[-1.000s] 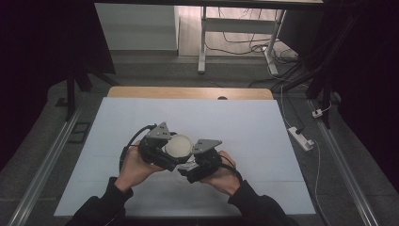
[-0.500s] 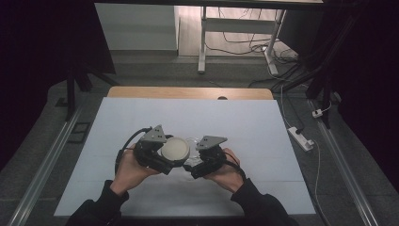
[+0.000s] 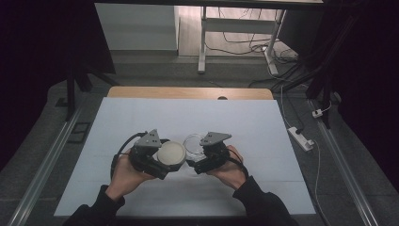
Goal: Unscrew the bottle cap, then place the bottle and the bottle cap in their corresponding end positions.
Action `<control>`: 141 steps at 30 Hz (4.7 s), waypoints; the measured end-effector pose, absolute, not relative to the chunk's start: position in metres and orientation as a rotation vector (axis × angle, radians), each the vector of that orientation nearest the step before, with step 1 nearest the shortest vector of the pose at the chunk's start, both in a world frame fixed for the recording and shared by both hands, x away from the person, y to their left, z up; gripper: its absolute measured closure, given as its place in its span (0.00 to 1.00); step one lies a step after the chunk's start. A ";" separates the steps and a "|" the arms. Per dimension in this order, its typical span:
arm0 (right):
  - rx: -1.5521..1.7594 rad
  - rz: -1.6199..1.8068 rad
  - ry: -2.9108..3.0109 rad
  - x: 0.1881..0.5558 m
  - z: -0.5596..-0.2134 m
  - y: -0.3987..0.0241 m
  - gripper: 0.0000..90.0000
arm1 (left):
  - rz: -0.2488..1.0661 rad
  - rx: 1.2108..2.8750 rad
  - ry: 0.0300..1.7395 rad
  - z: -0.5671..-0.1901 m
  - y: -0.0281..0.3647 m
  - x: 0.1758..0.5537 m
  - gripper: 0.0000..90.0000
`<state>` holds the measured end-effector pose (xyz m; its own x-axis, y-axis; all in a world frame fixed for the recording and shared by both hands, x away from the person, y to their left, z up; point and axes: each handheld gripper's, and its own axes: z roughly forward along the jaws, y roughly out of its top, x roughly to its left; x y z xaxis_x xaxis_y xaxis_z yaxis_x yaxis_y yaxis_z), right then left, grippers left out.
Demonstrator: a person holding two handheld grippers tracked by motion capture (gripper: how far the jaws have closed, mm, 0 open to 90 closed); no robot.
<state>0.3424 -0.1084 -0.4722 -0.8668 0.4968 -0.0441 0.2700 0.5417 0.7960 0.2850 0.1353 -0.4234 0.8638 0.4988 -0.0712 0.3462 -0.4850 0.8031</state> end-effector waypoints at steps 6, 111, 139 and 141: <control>0.650 1.238 2.503 0.346 -0.470 -0.110 0.07 | 0.207 2.121 0.594 -0.427 0.133 0.281 0.09; 0.808 1.157 2.418 0.458 -0.496 -0.078 0.07 | 0.181 2.233 0.577 -0.532 0.063 0.322 0.09; 0.851 1.141 2.412 0.467 -0.508 -0.082 0.07 | 0.186 2.356 0.582 -0.542 0.054 0.333 0.08; 0.858 1.138 2.413 0.467 -0.508 -0.082 0.07 | 0.184 2.357 0.583 -0.542 0.054 0.333 0.06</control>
